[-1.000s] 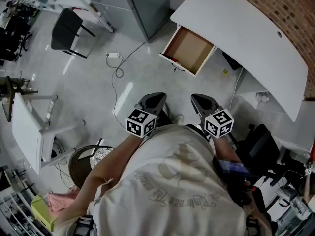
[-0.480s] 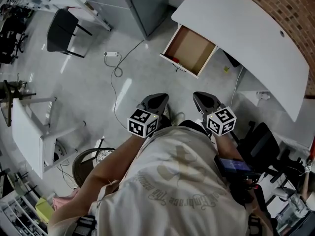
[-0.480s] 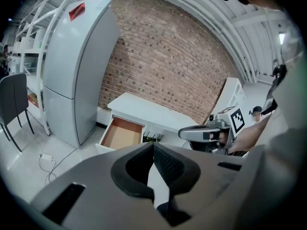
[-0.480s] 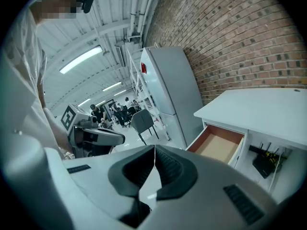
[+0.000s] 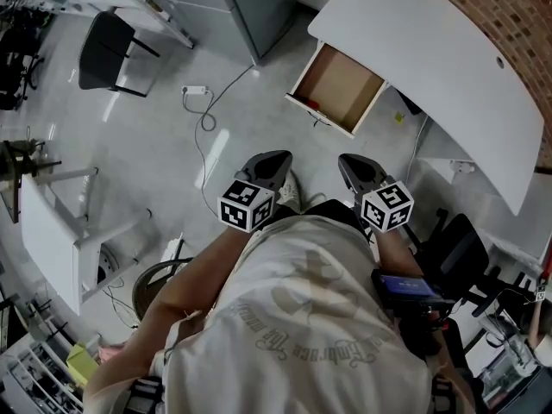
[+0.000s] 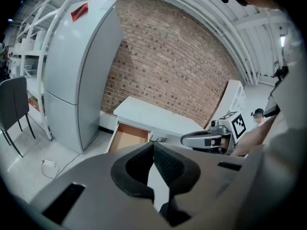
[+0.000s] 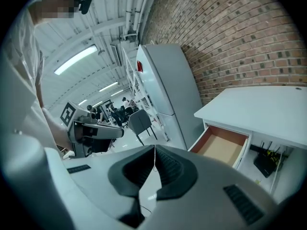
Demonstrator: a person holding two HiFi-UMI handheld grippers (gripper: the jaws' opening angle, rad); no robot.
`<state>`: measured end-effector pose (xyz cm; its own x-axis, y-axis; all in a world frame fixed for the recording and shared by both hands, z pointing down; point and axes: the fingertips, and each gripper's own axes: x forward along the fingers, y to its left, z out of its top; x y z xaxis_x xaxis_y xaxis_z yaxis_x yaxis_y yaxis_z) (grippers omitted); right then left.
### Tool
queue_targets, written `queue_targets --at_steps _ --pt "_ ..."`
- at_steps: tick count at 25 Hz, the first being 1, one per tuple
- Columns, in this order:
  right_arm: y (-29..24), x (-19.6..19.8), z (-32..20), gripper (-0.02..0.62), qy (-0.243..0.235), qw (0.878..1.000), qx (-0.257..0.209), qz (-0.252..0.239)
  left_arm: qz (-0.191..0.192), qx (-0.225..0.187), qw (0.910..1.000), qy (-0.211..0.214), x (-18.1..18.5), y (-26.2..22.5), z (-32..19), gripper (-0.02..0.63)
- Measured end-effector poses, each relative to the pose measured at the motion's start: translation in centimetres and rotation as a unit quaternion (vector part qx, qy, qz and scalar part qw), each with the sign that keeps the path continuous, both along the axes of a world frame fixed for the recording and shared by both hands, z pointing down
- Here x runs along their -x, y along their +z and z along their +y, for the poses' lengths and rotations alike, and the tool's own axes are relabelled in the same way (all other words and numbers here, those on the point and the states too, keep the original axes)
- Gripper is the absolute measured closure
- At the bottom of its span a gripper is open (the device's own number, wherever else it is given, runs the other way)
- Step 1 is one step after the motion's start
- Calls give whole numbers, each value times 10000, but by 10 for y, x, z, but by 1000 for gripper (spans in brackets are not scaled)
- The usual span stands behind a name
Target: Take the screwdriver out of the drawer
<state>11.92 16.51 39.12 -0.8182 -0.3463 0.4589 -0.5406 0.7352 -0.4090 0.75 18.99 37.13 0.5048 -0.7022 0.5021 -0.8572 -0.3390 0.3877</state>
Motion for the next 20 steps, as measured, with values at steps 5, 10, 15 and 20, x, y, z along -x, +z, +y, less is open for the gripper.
queue_targets --at_steps 5,10,15,20 --pt "0 19 -13 572 147 9998 -117 0 -42 -164 9999 17 25 -3 -7 584" --pt "-4 34 -27 572 262 9994 -223 0 -97 -205 9996 195 41 -1 -12 584" --pt "-3 47 -35 572 321 9992 -226 37 -44 -245 9995 219 53 -2 -17 584" --pt "3 53 -42 572 310 9994 -133 125 0 -249 9994 222 59 -1 -24 584"
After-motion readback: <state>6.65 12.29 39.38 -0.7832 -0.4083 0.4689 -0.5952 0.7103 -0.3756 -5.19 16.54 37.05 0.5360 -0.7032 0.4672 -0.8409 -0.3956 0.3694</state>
